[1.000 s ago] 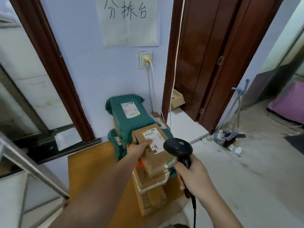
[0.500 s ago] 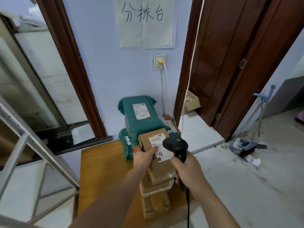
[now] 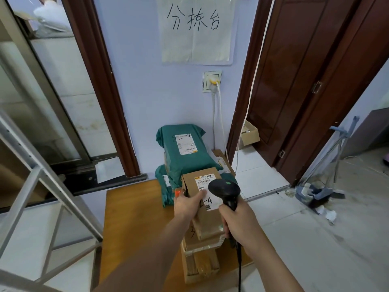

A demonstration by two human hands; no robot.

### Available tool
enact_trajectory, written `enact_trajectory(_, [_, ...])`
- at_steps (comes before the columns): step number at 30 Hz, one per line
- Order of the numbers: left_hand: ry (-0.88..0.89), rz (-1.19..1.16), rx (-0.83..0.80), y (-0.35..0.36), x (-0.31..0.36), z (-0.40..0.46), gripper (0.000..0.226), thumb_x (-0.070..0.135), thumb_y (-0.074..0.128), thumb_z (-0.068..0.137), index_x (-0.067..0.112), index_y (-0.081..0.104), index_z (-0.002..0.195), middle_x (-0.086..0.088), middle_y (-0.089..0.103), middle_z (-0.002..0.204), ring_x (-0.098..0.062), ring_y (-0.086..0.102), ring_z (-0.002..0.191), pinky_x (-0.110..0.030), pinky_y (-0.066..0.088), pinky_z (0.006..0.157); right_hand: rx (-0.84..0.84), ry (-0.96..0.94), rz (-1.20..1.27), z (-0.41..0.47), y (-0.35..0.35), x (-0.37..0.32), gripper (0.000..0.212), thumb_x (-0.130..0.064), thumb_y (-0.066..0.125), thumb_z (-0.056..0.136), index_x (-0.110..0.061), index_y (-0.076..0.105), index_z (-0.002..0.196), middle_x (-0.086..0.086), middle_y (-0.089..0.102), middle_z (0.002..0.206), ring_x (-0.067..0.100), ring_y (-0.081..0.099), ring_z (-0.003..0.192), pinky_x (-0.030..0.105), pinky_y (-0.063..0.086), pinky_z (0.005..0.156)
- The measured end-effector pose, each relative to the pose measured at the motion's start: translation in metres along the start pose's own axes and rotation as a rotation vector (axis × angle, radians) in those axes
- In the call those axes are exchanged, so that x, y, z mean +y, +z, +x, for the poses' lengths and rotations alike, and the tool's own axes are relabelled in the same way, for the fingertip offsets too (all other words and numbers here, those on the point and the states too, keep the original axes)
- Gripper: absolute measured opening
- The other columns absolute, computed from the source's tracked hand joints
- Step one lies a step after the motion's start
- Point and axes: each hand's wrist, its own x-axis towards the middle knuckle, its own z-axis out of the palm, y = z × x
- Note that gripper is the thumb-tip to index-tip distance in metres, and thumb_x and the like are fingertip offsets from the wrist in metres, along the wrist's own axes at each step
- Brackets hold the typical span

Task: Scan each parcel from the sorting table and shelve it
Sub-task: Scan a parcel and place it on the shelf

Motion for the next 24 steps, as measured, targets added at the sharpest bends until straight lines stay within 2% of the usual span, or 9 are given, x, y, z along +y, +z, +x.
enact_trajectory(2, [0.01, -0.009, -0.006, -0.001, 0.003, -0.005, 0.087, 0.075, 0.077, 0.052, 0.029, 0.066, 0.124, 0.001, 0.07, 0.114, -0.02, 0.071, 0.098, -0.044, 0.063, 0.088, 0.004, 0.002, 0.005, 0.001, 0.001, 0.001, 0.01, -0.018, 0.057, 0.095, -0.013, 0.056, 0.088, 0.004, 0.055, 0.059, 0.014, 0.055, 0.049, 0.026, 0.054, 0.053])
enact_trajectory(5, [0.014, -0.063, -0.029, -0.001, 0.004, -0.008, 0.064, 0.057, 0.083, 0.072, 0.026, 0.066, 0.126, 0.002, 0.074, 0.11, -0.015, 0.072, 0.093, -0.035, 0.064, 0.077, 0.014, 0.011, 0.03, 0.003, 0.0, 0.004, 0.011, -0.018, 0.058, 0.096, -0.012, 0.057, 0.086, 0.003, 0.055, 0.057, 0.013, 0.055, 0.047, 0.025, 0.053, 0.052])
enact_trajectory(6, [0.018, -0.069, -0.027, 0.0, 0.003, -0.009, 0.064, 0.057, 0.083, 0.072, 0.026, 0.066, 0.126, 0.002, 0.074, 0.11, -0.015, 0.073, 0.093, -0.033, 0.064, 0.075, 0.022, 0.017, 0.044, 0.003, 0.0, 0.005, 0.011, -0.017, 0.058, 0.096, -0.011, 0.057, 0.087, 0.004, 0.054, 0.057, 0.013, 0.055, 0.046, 0.024, 0.053, 0.051])
enact_trajectory(10, [0.035, -0.047, 0.015, 0.003, -0.002, -0.004, 0.092, 0.08, 0.079, 0.045, 0.033, 0.066, 0.124, 0.002, 0.071, 0.117, -0.018, 0.074, 0.097, -0.042, 0.065, 0.08, 0.085, 0.046, 0.128, 0.006, -0.006, 0.011, 0.007, -0.014, 0.058, 0.096, -0.009, 0.056, 0.092, 0.004, 0.055, 0.055, 0.017, 0.055, 0.047, 0.027, 0.054, 0.052])
enact_trajectory(12, [0.038, -0.043, 0.025, 0.004, -0.003, -0.003, 0.093, 0.08, 0.079, 0.045, 0.034, 0.066, 0.124, 0.003, 0.07, 0.117, -0.019, 0.074, 0.096, -0.043, 0.065, 0.081, 0.118, 0.062, 0.16, 0.008, -0.01, 0.016, 0.005, -0.012, 0.057, 0.096, -0.008, 0.056, 0.093, 0.004, 0.056, 0.056, 0.017, 0.055, 0.047, 0.031, 0.054, 0.054])
enact_trajectory(16, [0.043, -0.053, 0.03, 0.002, -0.002, -0.003, 0.088, 0.077, 0.08, 0.048, 0.033, 0.067, 0.123, 0.004, 0.07, 0.118, -0.018, 0.074, 0.097, -0.043, 0.065, 0.083, 0.197, 0.086, 0.199, 0.012, -0.019, 0.027, 0.005, -0.012, 0.058, 0.096, -0.007, 0.056, 0.097, 0.011, 0.061, 0.064, 0.021, 0.059, 0.053, 0.029, 0.055, 0.054])
enact_trajectory(20, [0.056, -0.073, 0.043, 0.006, -0.017, 0.013, 0.096, 0.086, 0.08, 0.042, 0.036, 0.067, 0.123, 0.005, 0.07, 0.121, -0.019, 0.073, 0.103, -0.044, 0.065, 0.084, 0.293, 0.117, 0.21, 0.016, -0.022, 0.04, 0.004, -0.013, 0.06, 0.097, -0.016, 0.06, 0.099, 0.014, 0.068, 0.08, 0.025, 0.069, 0.074, 0.037, 0.061, 0.068])
enact_trajectory(22, [0.066, -0.084, 0.056, 0.007, -0.021, 0.015, 0.105, 0.092, 0.077, 0.036, 0.037, 0.067, 0.125, 0.006, 0.069, 0.123, -0.019, 0.073, 0.104, -0.044, 0.064, 0.085, 0.332, 0.117, 0.212, 0.016, -0.02, 0.045, 0.004, -0.015, 0.06, 0.096, -0.019, 0.06, 0.098, 0.011, 0.069, 0.08, 0.03, 0.07, 0.082, 0.043, 0.06, 0.077])
enact_trajectory(24, [0.087, -0.106, 0.041, 0.007, -0.019, 0.009, 0.101, 0.089, 0.08, 0.04, 0.037, 0.066, 0.125, 0.005, 0.069, 0.123, -0.017, 0.073, 0.102, -0.044, 0.065, 0.084, 0.365, 0.129, 0.2, 0.016, -0.019, 0.048, 0.008, -0.017, 0.06, 0.097, -0.024, 0.059, 0.101, 0.007, 0.071, 0.084, 0.028, 0.069, 0.087, 0.045, 0.057, 0.083])
